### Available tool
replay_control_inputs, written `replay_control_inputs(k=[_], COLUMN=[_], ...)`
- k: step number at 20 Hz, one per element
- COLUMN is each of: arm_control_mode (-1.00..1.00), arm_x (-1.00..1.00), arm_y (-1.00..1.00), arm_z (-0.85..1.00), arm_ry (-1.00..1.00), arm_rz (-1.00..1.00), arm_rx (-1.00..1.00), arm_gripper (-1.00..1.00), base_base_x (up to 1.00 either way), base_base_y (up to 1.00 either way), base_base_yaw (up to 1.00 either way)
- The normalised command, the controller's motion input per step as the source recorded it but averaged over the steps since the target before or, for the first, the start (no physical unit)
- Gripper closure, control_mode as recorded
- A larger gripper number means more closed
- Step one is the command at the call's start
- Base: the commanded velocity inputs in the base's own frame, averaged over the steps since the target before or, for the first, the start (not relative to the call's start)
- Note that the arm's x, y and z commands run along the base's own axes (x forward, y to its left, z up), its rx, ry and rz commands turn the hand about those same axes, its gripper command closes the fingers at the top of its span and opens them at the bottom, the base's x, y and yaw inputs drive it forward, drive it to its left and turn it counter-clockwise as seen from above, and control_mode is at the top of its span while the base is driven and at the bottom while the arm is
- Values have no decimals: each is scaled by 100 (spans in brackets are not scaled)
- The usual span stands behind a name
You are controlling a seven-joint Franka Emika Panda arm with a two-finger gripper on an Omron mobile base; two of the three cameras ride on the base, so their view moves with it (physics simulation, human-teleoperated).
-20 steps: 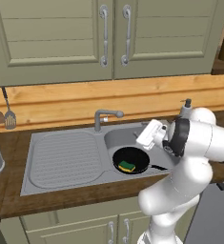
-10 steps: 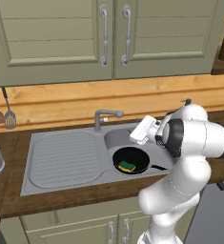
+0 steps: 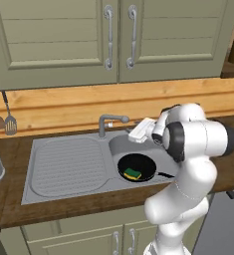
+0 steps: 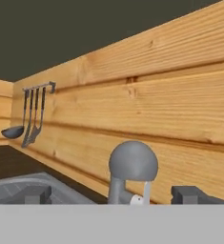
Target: Pick the pan and sponge and place them into the sink. Then turn on the water.
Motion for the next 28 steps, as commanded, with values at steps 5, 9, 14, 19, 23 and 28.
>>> replay_control_inputs(k=[5, 9, 14, 19, 23, 28], arm_control_mode=[-100, -100, -100, -100, -100, -100], arm_x=[12, 5, 21, 27, 30, 37], arm_y=[1, 0, 4, 9, 6, 4], arm_z=[-43, -44, -5, 0, -1, -1], arm_ry=[1, 0, -4, -8, -1, 0], arm_rz=[5, 7, 7, 6, 3, 1], arm_rx=[2, 5, 7, 7, 6, 9], arm_gripper=[-100, -100, -100, -100, -100, -100], base_base_x=[0, 0, 0, 0, 0, 0], base_base_y=[0, 0, 0, 0, 0, 0], base_base_yaw=[0, 0, 0, 0, 0, 0])
